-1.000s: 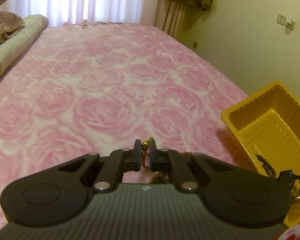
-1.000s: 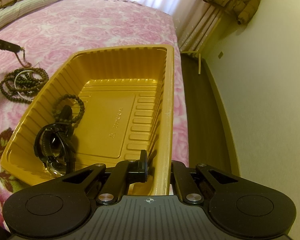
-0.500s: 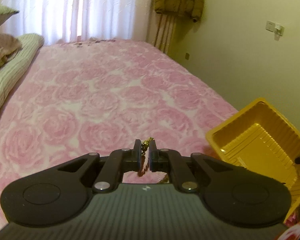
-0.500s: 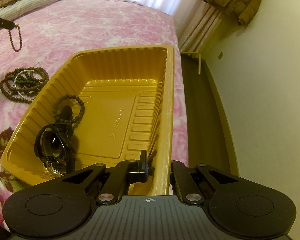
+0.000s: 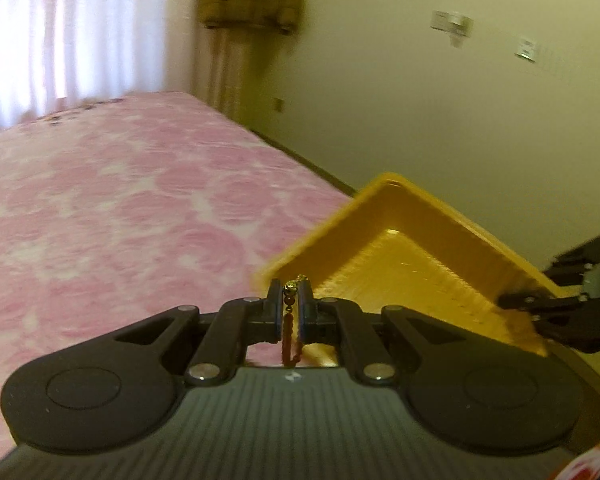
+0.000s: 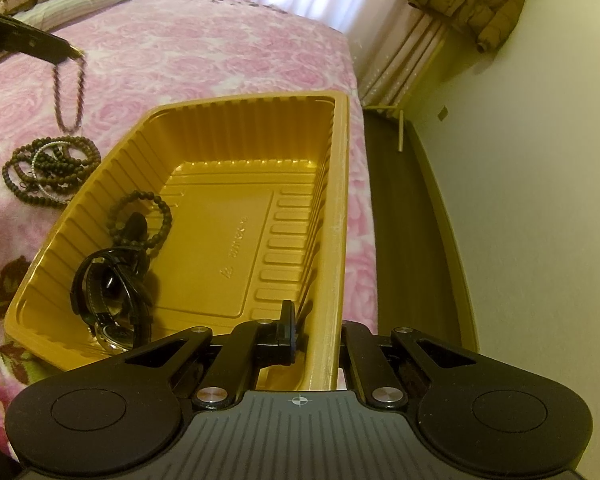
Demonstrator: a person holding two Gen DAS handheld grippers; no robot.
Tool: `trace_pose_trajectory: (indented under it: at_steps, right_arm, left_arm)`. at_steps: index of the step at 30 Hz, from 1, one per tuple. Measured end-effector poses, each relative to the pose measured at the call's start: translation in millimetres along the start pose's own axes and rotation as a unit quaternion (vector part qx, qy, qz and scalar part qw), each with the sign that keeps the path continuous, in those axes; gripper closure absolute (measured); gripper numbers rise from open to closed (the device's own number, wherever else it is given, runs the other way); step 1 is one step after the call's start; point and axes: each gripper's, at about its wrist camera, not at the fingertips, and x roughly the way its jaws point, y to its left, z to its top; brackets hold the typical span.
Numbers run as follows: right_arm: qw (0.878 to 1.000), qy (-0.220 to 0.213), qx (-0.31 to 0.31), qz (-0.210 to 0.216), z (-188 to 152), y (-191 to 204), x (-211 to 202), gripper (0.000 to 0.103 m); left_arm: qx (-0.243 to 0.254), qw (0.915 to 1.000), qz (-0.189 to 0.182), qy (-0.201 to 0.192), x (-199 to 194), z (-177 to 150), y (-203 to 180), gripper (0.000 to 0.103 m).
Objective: Organize jewelry
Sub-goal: 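Carry the gold-charm bracelet into the tray and open the left gripper, then move to the bead pile and grasp the long dark bead necklace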
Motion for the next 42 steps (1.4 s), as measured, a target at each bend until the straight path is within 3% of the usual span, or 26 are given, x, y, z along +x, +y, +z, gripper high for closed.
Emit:
trace_pose_trajectory:
  at_steps: [4,10,17,20,23,30,38,42]
  right_arm:
    - [1.0,0.0,0.0,0.0,0.0,0.6,-0.2,0.098]
    - [1.0,0.001,0.004,0.002,-1.4,0.9,1.1,0.098]
    - [1.0,0.0,0.007,0.004,-2.0,-0.5,1.5,0.098]
    - [1.0,0.001,0.008,0.005,-1.5,-0.9,2.4,0.098]
    - [1.0,0.002,0.01,0.007,-1.0,-1.8,2.8,0.098]
    - [1.0,0.002,0.007,0.009,-3.3,-3.6,4.4,0.098]
    - [1.0,0.002,0.009,0.011,-5.0,-4.8,5.6,0.098]
    - [1.0,0.003,0.012,0.01,-6.6,-4.1,6.1,0.098]
  left_arm:
    - [0.012,0.9994,-0.03,0.014,19.3,-0.1,-26.7,0.097]
    - [0.021,0.9981,-0.048,0.033,42.6,-2.1,-50.3,0.097]
    - [0.016,0.9969,-0.059,0.05,64.2,2.4,-60.4,0.097]
    - [0.011,0.9974,-0.059,0.04,61.6,6.6,-56.6,0.096]
    - [0.004,0.9986,-0.043,0.03,52.6,8.0,-43.5,0.086]
    - [-0.044,0.9985,0.029,0.016,15.4,-13.5,17.8,0.084]
    - [-0.101,0.984,0.143,0.033,-24.0,-68.6,91.5,0.084]
    - [-0.136,0.9781,0.152,0.04,-33.1,-96.1,105.8,0.084]
